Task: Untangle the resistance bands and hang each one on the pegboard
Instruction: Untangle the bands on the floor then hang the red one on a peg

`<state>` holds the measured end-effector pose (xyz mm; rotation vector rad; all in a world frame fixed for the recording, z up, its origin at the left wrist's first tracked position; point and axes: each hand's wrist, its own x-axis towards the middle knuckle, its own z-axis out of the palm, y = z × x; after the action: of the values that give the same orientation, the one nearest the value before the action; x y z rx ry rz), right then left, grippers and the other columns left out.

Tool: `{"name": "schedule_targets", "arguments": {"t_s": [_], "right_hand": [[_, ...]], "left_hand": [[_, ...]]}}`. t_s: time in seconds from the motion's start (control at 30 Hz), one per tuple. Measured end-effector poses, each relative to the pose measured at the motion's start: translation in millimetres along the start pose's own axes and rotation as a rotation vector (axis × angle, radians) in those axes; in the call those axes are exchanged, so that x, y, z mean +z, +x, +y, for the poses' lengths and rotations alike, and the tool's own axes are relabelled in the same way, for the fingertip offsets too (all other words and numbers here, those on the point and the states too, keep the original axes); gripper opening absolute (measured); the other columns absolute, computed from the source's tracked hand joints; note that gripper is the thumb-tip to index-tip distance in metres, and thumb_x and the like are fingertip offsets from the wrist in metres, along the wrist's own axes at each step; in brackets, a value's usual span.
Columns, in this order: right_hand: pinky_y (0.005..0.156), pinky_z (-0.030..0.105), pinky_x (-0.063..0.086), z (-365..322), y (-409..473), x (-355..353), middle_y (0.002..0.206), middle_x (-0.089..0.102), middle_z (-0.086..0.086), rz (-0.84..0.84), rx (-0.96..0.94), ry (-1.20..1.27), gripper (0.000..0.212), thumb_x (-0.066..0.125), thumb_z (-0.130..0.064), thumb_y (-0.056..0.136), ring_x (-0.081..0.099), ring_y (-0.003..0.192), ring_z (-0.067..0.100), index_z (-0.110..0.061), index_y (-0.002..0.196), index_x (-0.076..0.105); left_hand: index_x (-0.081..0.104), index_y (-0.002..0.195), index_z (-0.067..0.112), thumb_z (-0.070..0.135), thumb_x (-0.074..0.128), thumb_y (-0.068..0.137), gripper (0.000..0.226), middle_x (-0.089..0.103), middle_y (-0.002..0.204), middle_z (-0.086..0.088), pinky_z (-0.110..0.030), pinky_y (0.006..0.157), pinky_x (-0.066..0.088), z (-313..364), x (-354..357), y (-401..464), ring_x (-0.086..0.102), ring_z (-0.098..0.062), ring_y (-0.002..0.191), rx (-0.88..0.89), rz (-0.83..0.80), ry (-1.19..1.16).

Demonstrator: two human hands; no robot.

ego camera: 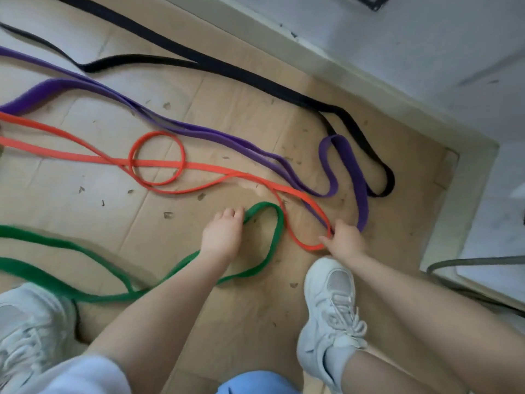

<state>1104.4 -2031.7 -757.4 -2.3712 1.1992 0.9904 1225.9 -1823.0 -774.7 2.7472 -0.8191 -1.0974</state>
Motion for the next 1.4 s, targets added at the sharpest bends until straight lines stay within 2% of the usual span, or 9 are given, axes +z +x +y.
{"name": "schedule_targets", "arguments": {"t_s": [0.13, 0.27, 0.37, 0.43, 0.53, 0.77, 0.93, 1.07, 1.4], "right_hand": [[0.075, 0.037, 0.047, 1, 6, 0, 0.101, 0.066, 0.017, 0.115, -0.037, -0.020, 0.019, 0.053, -0.020, 0.090, 0.062, 0.096, 0.037, -0.009, 0.106, 0.055], [0.076, 0.040, 0.048, -1, 10, -26, 0.092, 0.064, 0.014, 0.241, -0.185, 0.250, 0.017, 0.057, -0.016, 0.086, 0.060, 0.088, 0.035, -0.008, 0.100, 0.059], [0.079, 0.031, 0.041, -9, 8, -51, 0.097, 0.060, 0.011, 0.307, -0.281, 0.349, 0.019, 0.063, -0.017, 0.085, 0.057, 0.090, 0.028, -0.005, 0.100, 0.060], [0.073, 0.027, 0.038, -21, 1, -72, 0.091, 0.059, 0.005, 0.300, -0.335, 0.399, 0.020, 0.066, -0.021, 0.085, 0.055, 0.081, 0.021, -0.010, 0.099, 0.058], [0.071, 0.030, 0.043, -51, -20, -105, 0.081, 0.058, -0.002, 0.323, -0.442, 0.466, 0.017, 0.068, -0.024, 0.083, 0.053, 0.075, 0.016, -0.018, 0.090, 0.054], [0.066, 0.031, 0.051, -122, -127, -177, 0.077, 0.061, -0.005, 0.314, -0.709, 0.710, 0.016, 0.070, -0.023, 0.082, 0.062, 0.069, 0.021, -0.021, 0.082, 0.054], [0.067, 0.030, 0.054, -145, -213, -228, 0.081, 0.064, 0.000, 0.236, -0.927, 0.985, 0.017, 0.067, -0.005, 0.083, 0.065, 0.067, 0.016, -0.021, 0.080, 0.059], [0.070, 0.024, 0.055, -150, -282, -261, 0.080, 0.064, 0.001, 0.211, -1.145, 1.026, 0.018, 0.065, 0.002, 0.083, 0.064, 0.066, 0.009, -0.015, 0.081, 0.061], [0.067, 0.025, 0.050, -144, -382, -321, 0.071, 0.063, -0.001, 0.272, -1.453, 1.155, 0.019, 0.054, -0.001, 0.091, 0.060, 0.063, 0.011, -0.017, 0.089, 0.063]], "left_hand": [[0.048, 0.132, 0.027, 0.010, 0.052, 0.089, 0.046, 0.057, 0.117, -0.002, -0.030, 0.066, 0.044, 2, 3, 2, 0.052, -0.025, 0.102, 0.253, 0.036, 0.014], [0.074, 0.093, 0.022, 0.013, 0.088, 0.049, 0.047, 0.063, 0.075, 0.000, -0.020, 0.034, 0.040, 10, 4, -3, 0.057, -0.022, 0.061, 0.684, 0.156, 0.121], [0.067, 0.114, 0.024, 0.015, 0.079, 0.068, 0.049, 0.064, 0.100, -0.005, -0.024, 0.056, 0.051, 29, -4, -14, 0.060, -0.025, 0.084, 0.748, 0.068, 0.167], [0.037, 0.142, 0.024, 0.007, 0.051, 0.091, 0.056, 0.043, 0.138, -0.008, -0.033, 0.088, 0.047, 35, -2, -16, 0.045, -0.027, 0.118, 0.575, -0.028, 0.181], [0.022, 0.147, 0.022, 0.004, 0.038, 0.094, 0.058, 0.027, 0.151, -0.007, -0.035, 0.104, 0.036, 29, -24, -28, 0.034, -0.028, 0.130, 0.429, -0.029, 0.079], [0.049, 0.130, 0.011, 0.013, 0.047, 0.092, 0.039, 0.043, 0.138, -0.006, -0.037, 0.092, 0.045, -17, -151, -83, 0.050, -0.028, 0.118, 0.381, 0.363, -0.111], [0.049, 0.124, 0.011, 0.017, 0.054, 0.092, 0.033, 0.053, 0.114, -0.001, -0.025, 0.086, 0.044, -7, -249, -165, 0.054, -0.012, 0.097, 0.288, 0.796, -0.628], [0.050, 0.131, 0.023, 0.022, 0.053, 0.093, 0.037, 0.057, 0.123, 0.010, -0.019, 0.095, 0.039, 12, -307, -231, 0.053, -0.005, 0.114, 0.480, 0.765, -0.797], [0.058, 0.125, 0.021, 0.016, 0.050, 0.095, 0.032, 0.067, 0.104, 0.008, -0.016, 0.090, 0.045, 46, -372, -325, 0.060, 0.005, 0.095, 0.667, 0.769, -0.742]]}}
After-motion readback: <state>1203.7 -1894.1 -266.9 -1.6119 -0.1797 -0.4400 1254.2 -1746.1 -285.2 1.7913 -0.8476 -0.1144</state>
